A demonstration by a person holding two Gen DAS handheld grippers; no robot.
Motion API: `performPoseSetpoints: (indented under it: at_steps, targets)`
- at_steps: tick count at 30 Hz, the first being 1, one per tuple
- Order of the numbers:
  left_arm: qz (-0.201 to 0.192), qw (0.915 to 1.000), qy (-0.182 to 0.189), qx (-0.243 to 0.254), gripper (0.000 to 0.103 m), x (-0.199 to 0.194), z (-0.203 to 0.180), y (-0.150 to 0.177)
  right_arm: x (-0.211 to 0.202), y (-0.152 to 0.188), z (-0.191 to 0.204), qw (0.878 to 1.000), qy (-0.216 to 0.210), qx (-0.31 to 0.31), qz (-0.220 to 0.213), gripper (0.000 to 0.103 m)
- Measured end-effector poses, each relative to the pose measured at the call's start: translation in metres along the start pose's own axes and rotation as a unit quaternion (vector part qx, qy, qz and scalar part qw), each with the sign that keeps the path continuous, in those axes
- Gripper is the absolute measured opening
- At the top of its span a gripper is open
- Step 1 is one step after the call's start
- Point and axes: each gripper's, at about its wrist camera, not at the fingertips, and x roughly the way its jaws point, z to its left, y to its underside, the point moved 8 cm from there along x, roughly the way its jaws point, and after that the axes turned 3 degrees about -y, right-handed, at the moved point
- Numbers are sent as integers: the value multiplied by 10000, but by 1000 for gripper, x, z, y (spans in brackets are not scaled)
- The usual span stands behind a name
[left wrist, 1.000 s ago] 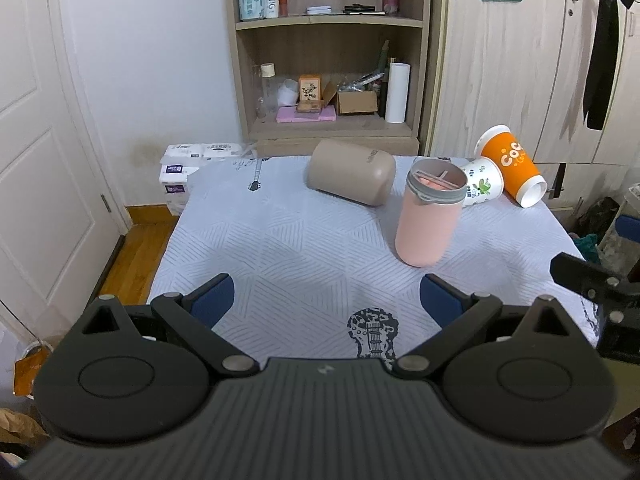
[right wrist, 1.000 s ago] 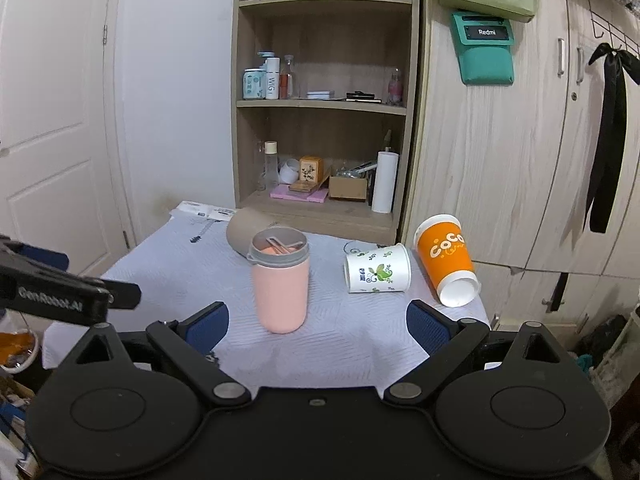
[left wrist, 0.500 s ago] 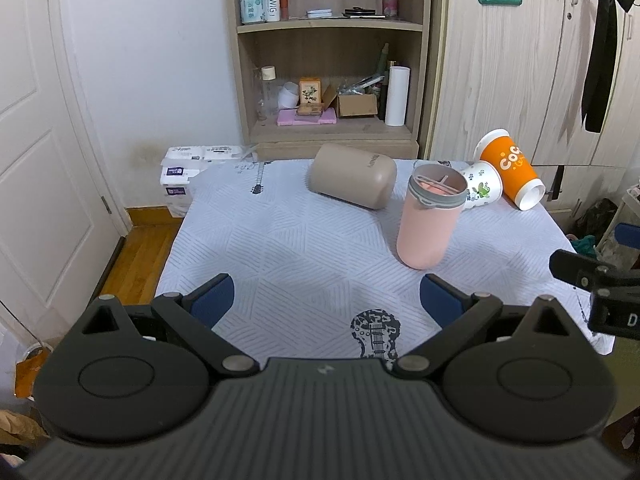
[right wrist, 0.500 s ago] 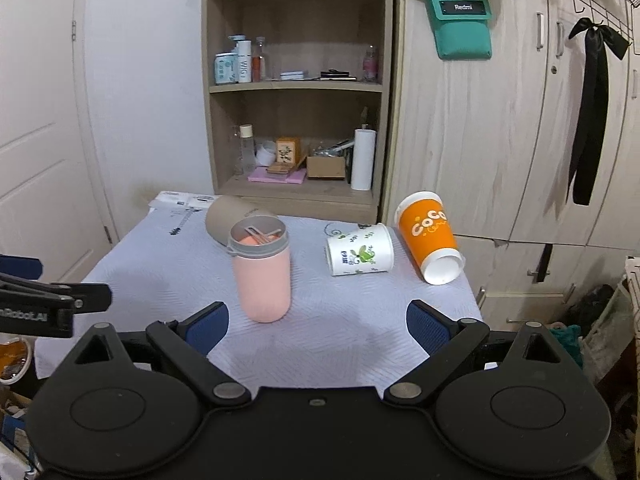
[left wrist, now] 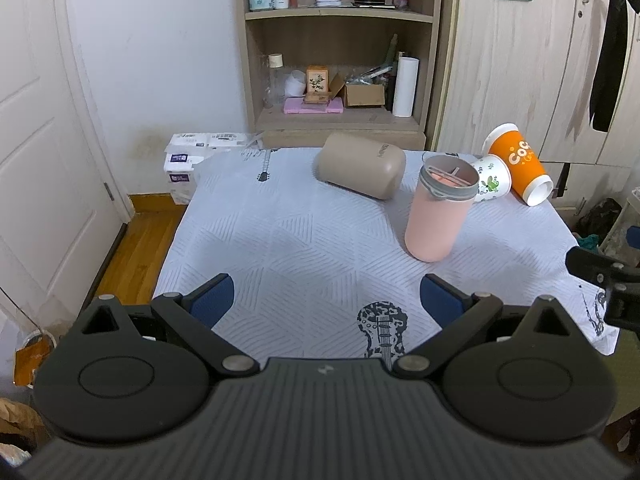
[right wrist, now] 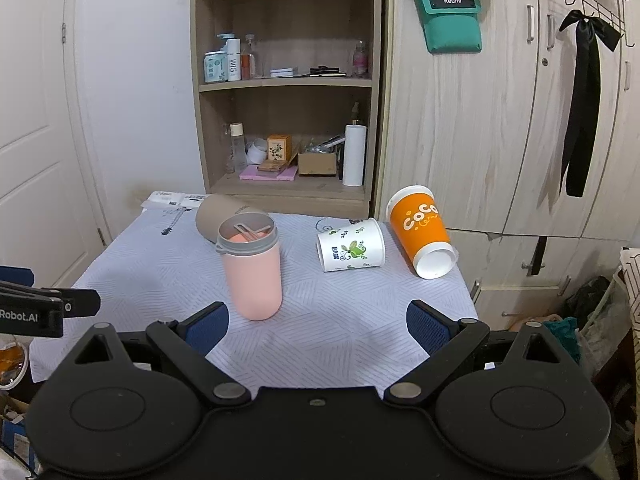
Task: Flip cup upright
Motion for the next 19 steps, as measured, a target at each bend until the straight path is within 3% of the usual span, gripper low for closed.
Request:
performPoseSetpoints:
  at_steps: [19]
  targets:
    - [-19,10000,-27,52,103,-1,0,0,-2,1,-4,10000,63,-15,-14,98]
